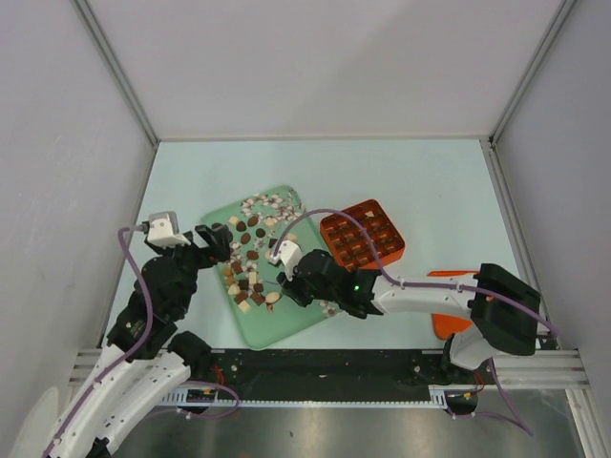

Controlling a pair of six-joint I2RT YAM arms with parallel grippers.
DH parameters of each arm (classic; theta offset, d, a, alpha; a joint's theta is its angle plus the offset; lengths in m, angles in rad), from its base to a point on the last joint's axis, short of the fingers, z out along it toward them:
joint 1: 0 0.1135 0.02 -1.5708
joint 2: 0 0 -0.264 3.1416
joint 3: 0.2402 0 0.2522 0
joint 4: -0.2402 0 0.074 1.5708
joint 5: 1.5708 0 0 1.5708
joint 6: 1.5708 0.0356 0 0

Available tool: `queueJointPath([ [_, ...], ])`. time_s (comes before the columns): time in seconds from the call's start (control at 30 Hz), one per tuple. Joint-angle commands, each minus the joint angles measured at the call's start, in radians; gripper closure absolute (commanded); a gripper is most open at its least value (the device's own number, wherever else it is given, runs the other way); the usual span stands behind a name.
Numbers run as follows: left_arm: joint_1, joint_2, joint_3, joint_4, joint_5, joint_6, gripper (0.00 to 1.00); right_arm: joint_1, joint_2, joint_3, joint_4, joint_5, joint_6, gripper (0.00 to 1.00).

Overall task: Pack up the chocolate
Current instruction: Pick up the fake chocolate from the plate.

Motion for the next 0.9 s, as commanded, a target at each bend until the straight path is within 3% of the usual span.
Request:
queueJointPath([
  [0.0,0.011,-0.021,-0.050,-0.041,-0.114,0.164,0.09,0.026,0.055,0.108,-0.123,-0.022,0.091,0.80],
  [0.33,0.086,-0.041,-0.063,-0.022,-0.103,0.178,0.08,0.047,0.146,0.189,-0.203,-0.005,0.218,0.77],
  [0.87,0.103,-0.045,-0.067,-0.022,-0.075,0.178,0.08,0.049,0.180,0.209,-0.179,0.008,0.255,0.71],
])
